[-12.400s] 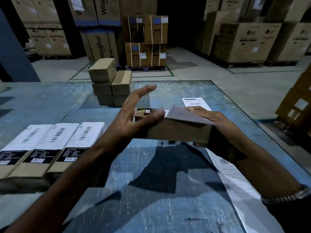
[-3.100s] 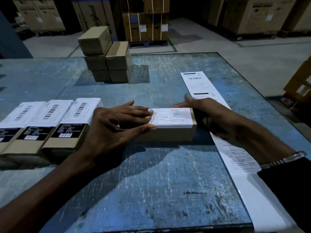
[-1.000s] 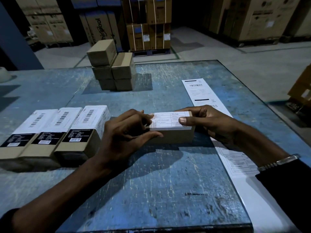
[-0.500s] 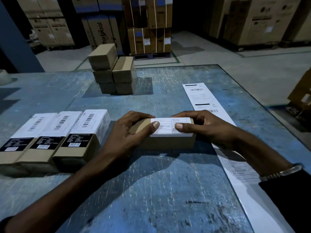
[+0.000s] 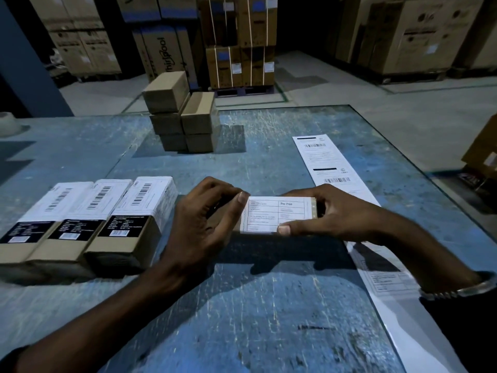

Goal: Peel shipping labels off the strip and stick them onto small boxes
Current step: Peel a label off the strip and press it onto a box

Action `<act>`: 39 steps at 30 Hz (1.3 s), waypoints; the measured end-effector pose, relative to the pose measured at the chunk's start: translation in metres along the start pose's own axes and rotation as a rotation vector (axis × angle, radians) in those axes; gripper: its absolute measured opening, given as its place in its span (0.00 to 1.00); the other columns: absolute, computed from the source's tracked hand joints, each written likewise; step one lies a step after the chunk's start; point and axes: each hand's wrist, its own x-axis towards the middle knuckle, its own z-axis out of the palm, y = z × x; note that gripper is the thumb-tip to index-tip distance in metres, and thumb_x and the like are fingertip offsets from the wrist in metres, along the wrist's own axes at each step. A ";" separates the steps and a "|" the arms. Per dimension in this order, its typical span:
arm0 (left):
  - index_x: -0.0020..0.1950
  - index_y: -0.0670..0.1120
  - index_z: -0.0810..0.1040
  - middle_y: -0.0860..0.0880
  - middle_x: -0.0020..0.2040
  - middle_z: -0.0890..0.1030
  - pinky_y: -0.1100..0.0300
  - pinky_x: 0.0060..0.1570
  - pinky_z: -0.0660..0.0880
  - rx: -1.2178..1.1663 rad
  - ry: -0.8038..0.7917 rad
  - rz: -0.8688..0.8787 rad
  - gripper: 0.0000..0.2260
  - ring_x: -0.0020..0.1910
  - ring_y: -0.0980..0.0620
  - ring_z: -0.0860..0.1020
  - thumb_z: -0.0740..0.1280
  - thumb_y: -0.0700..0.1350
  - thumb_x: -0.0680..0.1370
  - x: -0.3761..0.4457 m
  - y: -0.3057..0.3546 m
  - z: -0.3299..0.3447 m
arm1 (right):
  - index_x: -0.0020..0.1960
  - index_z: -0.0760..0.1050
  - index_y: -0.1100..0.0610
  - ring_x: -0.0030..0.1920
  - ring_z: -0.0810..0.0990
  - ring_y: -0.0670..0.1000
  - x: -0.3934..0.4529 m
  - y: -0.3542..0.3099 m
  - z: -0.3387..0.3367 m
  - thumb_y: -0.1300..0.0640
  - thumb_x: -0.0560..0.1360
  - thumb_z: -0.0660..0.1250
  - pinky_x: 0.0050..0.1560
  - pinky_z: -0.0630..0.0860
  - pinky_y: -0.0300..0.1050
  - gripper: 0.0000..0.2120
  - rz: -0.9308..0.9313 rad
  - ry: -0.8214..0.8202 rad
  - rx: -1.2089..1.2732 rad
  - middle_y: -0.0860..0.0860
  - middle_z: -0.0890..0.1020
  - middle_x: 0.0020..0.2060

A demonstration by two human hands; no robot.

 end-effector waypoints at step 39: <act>0.79 0.52 0.70 0.57 0.64 0.79 0.59 0.60 0.73 0.244 -0.504 0.161 0.41 0.61 0.56 0.76 0.78 0.64 0.69 0.011 -0.045 -0.013 | 0.76 0.69 0.35 0.66 0.77 0.32 -0.005 0.028 -0.027 0.48 0.64 0.87 0.62 0.73 0.27 0.46 0.054 -0.038 -0.137 0.32 0.79 0.67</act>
